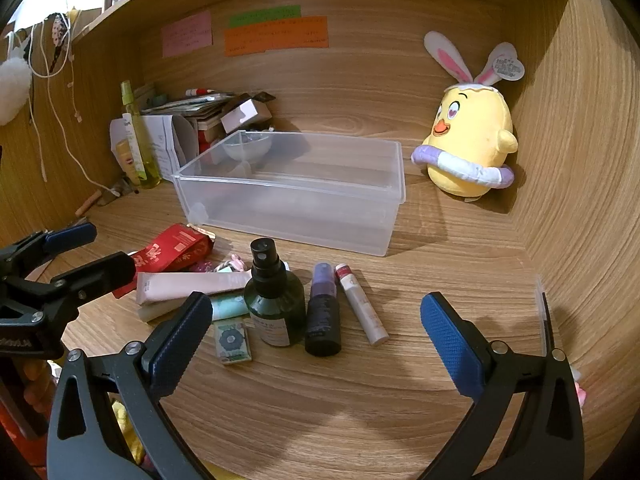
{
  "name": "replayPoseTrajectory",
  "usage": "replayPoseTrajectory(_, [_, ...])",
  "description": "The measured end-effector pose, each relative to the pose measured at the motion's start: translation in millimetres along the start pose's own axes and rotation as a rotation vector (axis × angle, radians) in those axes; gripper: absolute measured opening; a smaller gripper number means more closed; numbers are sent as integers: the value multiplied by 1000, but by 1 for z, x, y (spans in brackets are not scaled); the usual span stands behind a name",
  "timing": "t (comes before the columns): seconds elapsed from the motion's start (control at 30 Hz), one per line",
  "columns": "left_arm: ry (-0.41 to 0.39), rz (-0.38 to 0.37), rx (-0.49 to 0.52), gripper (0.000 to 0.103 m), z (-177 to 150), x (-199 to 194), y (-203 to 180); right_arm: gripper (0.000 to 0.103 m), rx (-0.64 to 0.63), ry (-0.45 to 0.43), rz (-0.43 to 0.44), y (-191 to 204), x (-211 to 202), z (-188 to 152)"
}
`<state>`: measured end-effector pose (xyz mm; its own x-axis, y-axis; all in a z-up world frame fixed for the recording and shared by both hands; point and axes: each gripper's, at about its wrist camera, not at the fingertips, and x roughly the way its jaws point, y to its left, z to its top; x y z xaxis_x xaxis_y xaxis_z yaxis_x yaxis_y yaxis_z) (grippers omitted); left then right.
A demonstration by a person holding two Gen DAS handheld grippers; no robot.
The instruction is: Organize objects
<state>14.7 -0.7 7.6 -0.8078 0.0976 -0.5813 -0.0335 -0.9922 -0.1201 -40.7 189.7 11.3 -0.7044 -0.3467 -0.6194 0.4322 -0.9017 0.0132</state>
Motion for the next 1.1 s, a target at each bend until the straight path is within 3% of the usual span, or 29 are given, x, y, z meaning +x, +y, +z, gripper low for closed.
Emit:
replayPoseTrajectory(0.43, [24,8,-32,103,0,6,27,103,1,12,-6,-12,8,-2])
replayPoseTrajectory(0.57, [71,40,-30,85,2,15,38,102,20,12,-17,-26,9,-1])
replayPoseTrajectory(0.83, [160,49,-27,85,17,44,51,93,91,36,-50,-60,17,3])
replayPoseTrajectory(1.1, [282,5,-18,85,26,77,54,70,69,155,4,-68,52,4])
